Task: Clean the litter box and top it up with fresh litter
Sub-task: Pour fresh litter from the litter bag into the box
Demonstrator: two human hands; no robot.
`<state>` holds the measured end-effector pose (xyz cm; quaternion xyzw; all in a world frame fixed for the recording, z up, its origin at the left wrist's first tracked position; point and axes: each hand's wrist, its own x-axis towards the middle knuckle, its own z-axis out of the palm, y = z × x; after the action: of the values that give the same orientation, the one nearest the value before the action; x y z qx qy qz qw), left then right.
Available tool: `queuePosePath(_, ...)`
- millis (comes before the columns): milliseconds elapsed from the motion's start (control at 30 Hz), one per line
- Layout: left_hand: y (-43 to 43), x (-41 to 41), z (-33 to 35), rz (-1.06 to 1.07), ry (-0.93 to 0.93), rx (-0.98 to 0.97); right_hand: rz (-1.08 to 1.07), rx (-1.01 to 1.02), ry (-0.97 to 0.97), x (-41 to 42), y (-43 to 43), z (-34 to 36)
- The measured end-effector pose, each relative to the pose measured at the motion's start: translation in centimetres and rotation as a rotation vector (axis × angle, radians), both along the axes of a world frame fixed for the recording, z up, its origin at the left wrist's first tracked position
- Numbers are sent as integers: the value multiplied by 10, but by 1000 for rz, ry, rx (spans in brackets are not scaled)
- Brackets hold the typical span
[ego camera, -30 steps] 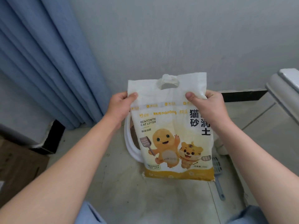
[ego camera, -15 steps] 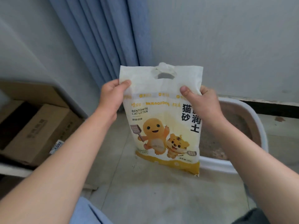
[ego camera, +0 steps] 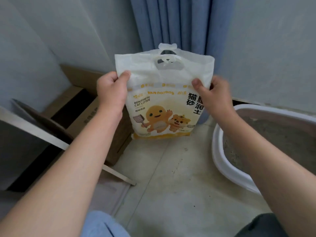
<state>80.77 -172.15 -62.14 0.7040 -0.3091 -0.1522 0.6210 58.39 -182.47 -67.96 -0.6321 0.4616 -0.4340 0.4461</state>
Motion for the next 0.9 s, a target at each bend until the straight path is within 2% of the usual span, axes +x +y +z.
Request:
queuePosePath(133,19,22,-1,50,-132,106,-5,16,25,33,-8,-17)
queuePosePath(233,33,33,-9,81,-72,229,57,94,73,58,-9,-32)
queuePosePath(400,61,56,-45,122,52,521,224,140,283,80,2,-76)
queuePosePath(500,67,63,-51,139,116,555,213,162,295,89,5,-87)
queuePosePath(667,69,61,-52,48,-22,605,191,182,310,101,4,-95)
queuePosePath(900,82,69,-57,-22,-6,763,237,213,411,94,-2,-111)
